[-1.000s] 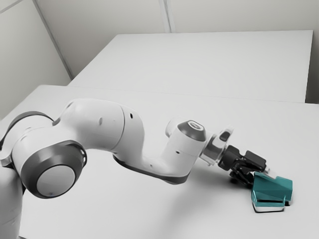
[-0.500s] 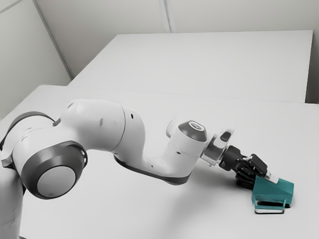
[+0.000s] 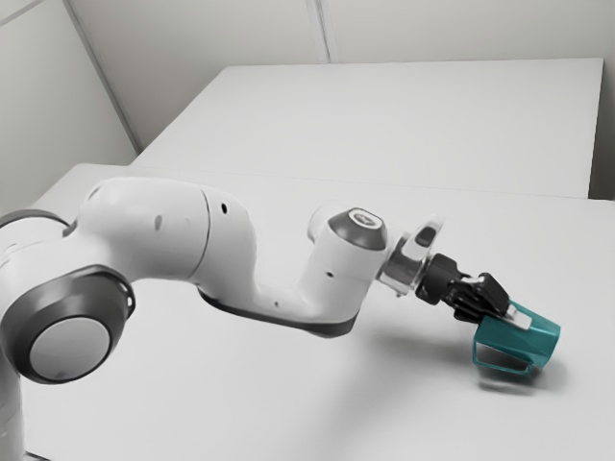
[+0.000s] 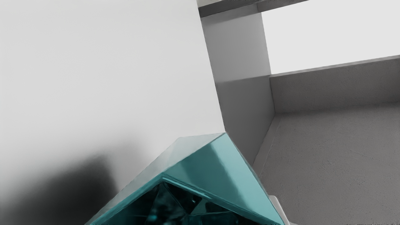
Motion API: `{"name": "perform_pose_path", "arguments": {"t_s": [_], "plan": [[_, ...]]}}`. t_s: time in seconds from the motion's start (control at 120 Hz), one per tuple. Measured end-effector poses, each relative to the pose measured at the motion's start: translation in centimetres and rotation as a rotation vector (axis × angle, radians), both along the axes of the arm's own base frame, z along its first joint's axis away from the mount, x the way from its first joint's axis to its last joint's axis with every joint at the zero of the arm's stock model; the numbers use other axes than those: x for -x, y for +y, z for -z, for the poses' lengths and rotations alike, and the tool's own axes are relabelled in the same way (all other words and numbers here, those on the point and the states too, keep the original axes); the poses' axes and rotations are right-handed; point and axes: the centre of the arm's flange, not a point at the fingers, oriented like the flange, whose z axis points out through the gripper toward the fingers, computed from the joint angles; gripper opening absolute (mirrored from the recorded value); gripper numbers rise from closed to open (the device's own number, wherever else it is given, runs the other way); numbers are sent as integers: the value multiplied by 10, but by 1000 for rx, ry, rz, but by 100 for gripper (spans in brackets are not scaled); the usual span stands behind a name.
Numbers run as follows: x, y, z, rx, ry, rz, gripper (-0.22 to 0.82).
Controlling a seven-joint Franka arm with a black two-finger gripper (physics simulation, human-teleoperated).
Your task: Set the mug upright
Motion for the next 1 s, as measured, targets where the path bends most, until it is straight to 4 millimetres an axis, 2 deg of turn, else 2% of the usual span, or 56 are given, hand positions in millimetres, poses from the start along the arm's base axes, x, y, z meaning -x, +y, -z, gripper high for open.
{"name": "perform_pose_path", "arguments": {"t_s": [0.067,0.158,0.275,0.367,0.483,0.858,1.0], "plan": [[0,13,-12,-18,-23,6,-18],[-7,45,-28,-70,-67,14,-18],[-14,70,-58,-162,-142,67,-18],[-10,89,-77,-240,-179,105,-18],[-3,122,-102,-359,-218,131,-18],[-5,198,-126,-769,-249,175,-18],[-1,230,-123,-880,-198,161,-18]]}}
